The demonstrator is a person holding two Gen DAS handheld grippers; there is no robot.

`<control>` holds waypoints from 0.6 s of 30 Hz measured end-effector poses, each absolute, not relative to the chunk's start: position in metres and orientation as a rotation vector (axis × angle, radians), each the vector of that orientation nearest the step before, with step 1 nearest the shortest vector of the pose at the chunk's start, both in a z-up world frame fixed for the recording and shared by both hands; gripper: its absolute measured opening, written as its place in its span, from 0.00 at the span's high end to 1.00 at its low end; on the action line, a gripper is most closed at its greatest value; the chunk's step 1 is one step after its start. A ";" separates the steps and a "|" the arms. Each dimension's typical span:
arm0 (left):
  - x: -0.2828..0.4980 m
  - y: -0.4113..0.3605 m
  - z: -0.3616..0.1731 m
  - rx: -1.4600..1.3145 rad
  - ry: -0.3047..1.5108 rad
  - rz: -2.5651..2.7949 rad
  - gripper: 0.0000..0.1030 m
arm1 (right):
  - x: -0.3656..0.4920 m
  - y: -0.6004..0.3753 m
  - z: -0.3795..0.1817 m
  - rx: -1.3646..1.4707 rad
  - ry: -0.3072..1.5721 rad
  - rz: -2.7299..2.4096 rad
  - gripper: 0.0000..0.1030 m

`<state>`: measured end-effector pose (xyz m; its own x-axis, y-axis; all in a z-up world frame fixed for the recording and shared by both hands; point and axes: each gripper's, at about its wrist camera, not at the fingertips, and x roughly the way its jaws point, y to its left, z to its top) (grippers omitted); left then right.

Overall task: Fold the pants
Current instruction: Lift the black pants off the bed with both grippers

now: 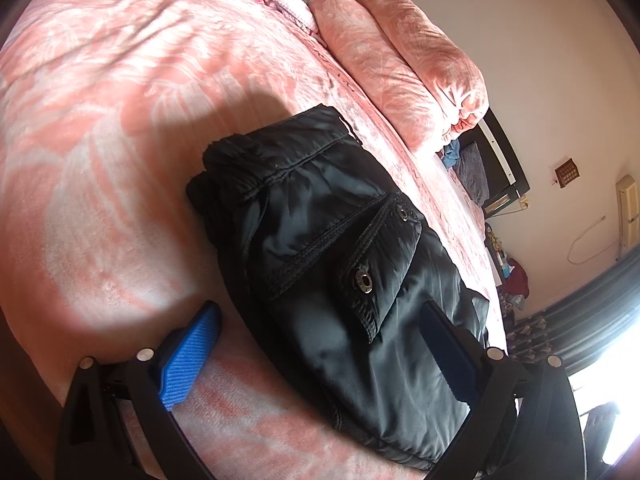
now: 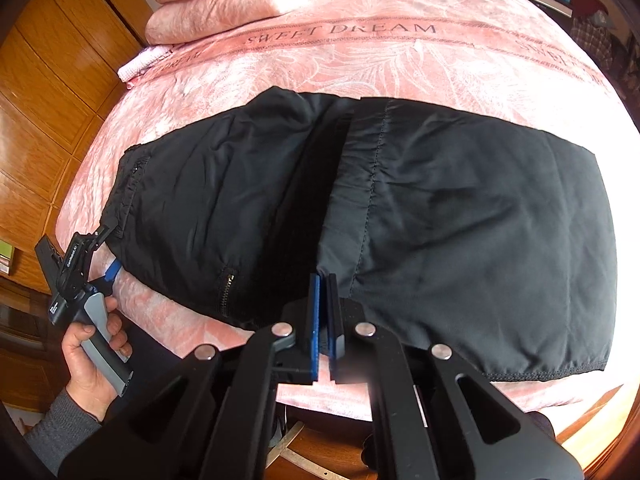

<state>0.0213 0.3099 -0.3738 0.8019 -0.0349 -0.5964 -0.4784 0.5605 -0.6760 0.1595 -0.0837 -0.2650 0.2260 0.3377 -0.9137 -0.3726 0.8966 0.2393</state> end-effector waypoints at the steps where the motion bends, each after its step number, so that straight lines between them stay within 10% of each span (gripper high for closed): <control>1: 0.021 0.310 -0.374 -0.952 0.604 0.281 0.04 | 0.160 -0.081 -0.273 -0.047 1.265 0.488 0.98; 5: 0.021 0.310 -0.373 -0.962 0.600 0.271 0.04 | 0.159 -0.075 -0.282 -0.106 1.273 0.510 0.92; 9: 0.021 0.311 -0.374 -0.962 0.599 0.280 0.04 | 0.157 -0.070 -0.272 -0.150 1.266 0.574 0.55; 18: 0.017 0.309 -0.373 -0.991 0.586 0.308 0.04 | 0.173 -0.087 -0.259 -0.162 1.241 0.537 0.53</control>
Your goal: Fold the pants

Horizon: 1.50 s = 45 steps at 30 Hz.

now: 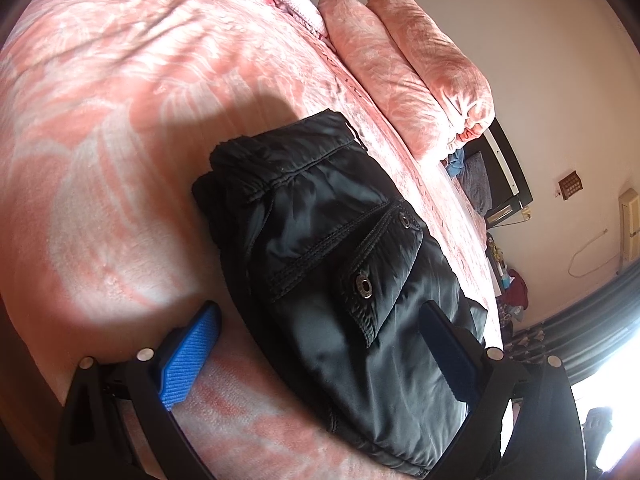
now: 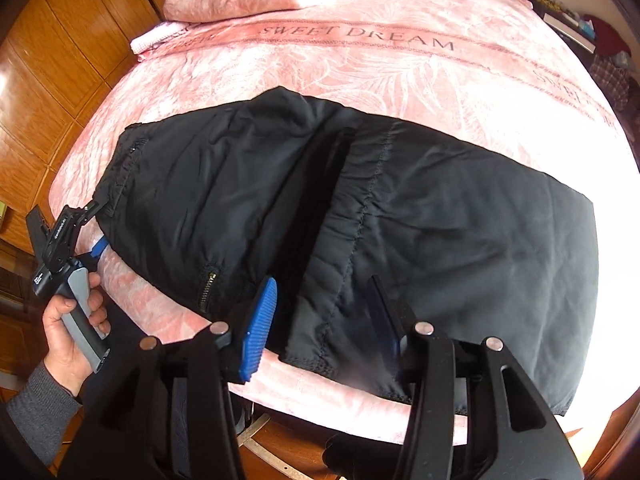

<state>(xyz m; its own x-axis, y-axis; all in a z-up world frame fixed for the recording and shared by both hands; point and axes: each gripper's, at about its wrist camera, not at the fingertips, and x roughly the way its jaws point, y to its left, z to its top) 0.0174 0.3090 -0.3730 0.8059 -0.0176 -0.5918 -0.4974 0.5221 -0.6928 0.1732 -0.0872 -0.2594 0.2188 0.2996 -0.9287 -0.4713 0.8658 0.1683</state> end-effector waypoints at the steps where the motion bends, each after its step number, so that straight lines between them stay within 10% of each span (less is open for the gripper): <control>1: 0.017 0.309 -0.373 -0.997 0.585 0.308 0.04 | 0.175 -0.087 -0.267 -0.164 1.268 0.539 0.53; 19: 0.046 0.359 -0.376 -1.257 0.660 0.321 0.04 | 0.240 0.086 -0.196 -0.455 1.367 0.962 0.14; 29: 0.021 0.375 -0.390 -1.425 0.453 0.291 0.05 | 0.273 0.280 -0.245 -0.737 1.465 1.227 0.12; 35: 0.025 0.374 -0.394 -1.401 0.557 0.357 0.34 | 0.286 0.352 -0.291 -0.867 1.529 1.301 0.12; 45: 0.034 0.380 -0.393 -1.457 0.558 0.351 0.17 | 0.274 0.398 -0.326 -0.990 1.603 1.444 0.11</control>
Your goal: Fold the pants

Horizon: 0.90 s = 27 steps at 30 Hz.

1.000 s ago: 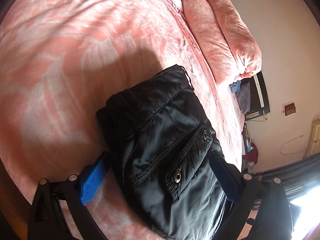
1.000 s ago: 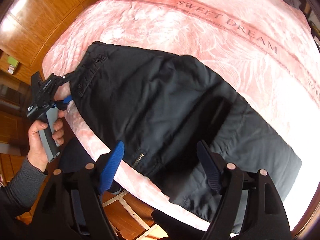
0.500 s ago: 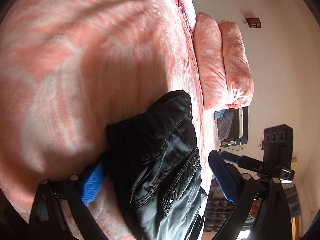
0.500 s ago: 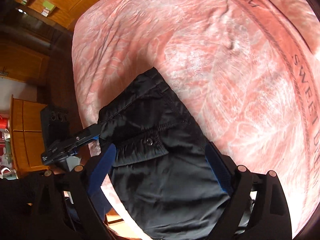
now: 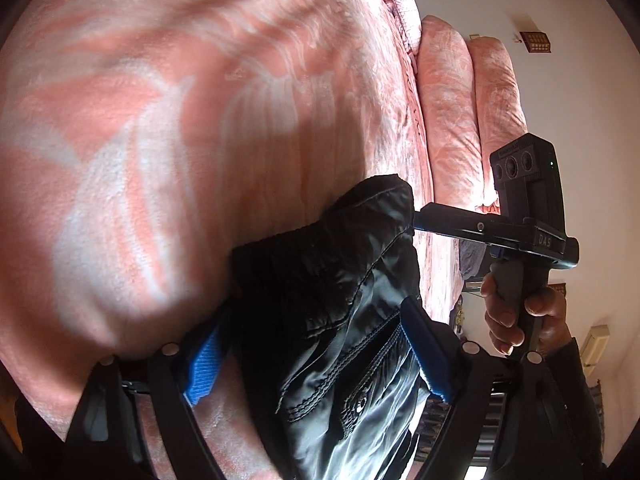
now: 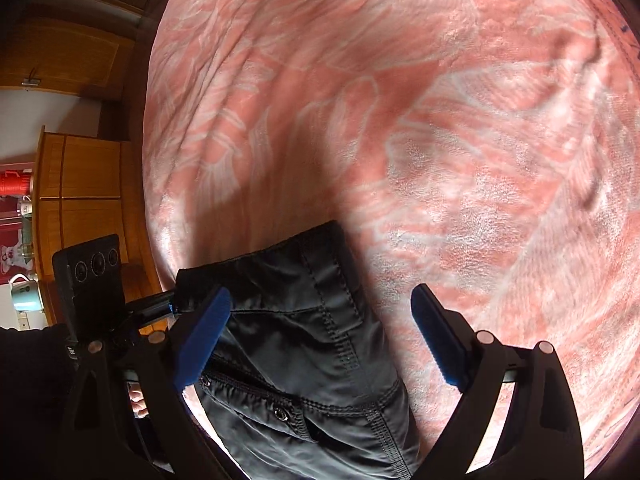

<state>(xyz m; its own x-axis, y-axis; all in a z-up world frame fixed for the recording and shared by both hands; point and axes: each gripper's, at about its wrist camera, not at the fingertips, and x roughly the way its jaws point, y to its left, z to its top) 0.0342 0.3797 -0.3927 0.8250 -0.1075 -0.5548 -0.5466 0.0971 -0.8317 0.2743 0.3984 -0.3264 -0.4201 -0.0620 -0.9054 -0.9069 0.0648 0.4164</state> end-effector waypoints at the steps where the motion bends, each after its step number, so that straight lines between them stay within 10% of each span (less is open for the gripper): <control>1: 0.035 0.379 -0.392 -1.453 0.562 0.355 0.17 | 0.272 0.401 -0.330 -1.005 1.609 1.451 0.11; 5: 0.032 0.378 -0.393 -1.438 0.596 0.387 0.32 | 0.264 0.407 -0.342 -1.061 1.611 1.466 0.12; 7: 0.031 0.378 -0.394 -1.431 0.619 0.399 0.46 | 0.261 0.407 -0.348 -1.073 1.630 1.469 0.47; 12: 0.030 0.377 -0.393 -1.427 0.619 0.375 0.68 | 0.259 0.403 -0.337 -1.075 1.590 1.460 0.70; 27: 0.042 0.348 -0.287 -1.158 0.589 0.317 0.72 | 0.250 0.352 -0.210 -1.059 1.350 1.420 0.74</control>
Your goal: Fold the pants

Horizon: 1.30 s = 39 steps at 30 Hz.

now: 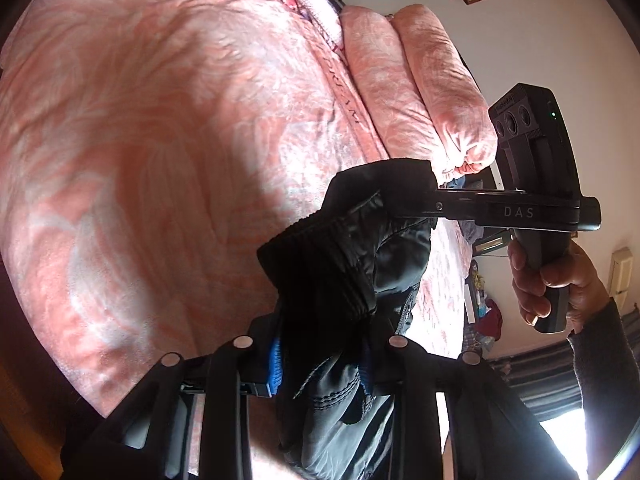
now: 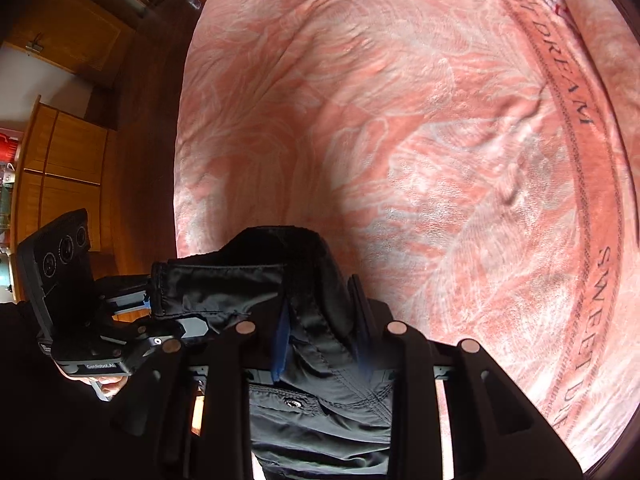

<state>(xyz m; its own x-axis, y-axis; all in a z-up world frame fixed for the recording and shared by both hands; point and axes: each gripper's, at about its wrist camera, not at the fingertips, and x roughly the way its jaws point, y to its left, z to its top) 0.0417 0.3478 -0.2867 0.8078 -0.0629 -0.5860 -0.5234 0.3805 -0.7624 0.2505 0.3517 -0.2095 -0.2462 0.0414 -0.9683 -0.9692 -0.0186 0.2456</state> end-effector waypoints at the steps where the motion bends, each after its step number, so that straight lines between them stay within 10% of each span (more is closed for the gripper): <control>1: 0.043 0.344 -0.278 -1.143 0.587 0.310 0.72 | 0.251 0.346 -0.201 -1.054 1.337 1.416 0.75; 39: 0.072 0.158 -0.111 -0.676 0.620 0.098 0.74 | 0.259 0.115 -0.042 -0.787 1.104 1.260 0.76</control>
<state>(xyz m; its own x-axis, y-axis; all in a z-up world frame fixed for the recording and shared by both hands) 0.0722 0.1577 -0.1114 0.8164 -0.1109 -0.5668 -0.2797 0.7826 -0.5561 0.2593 0.1147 -0.0422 -0.0456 0.3304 -0.9427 -0.9780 0.1775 0.1096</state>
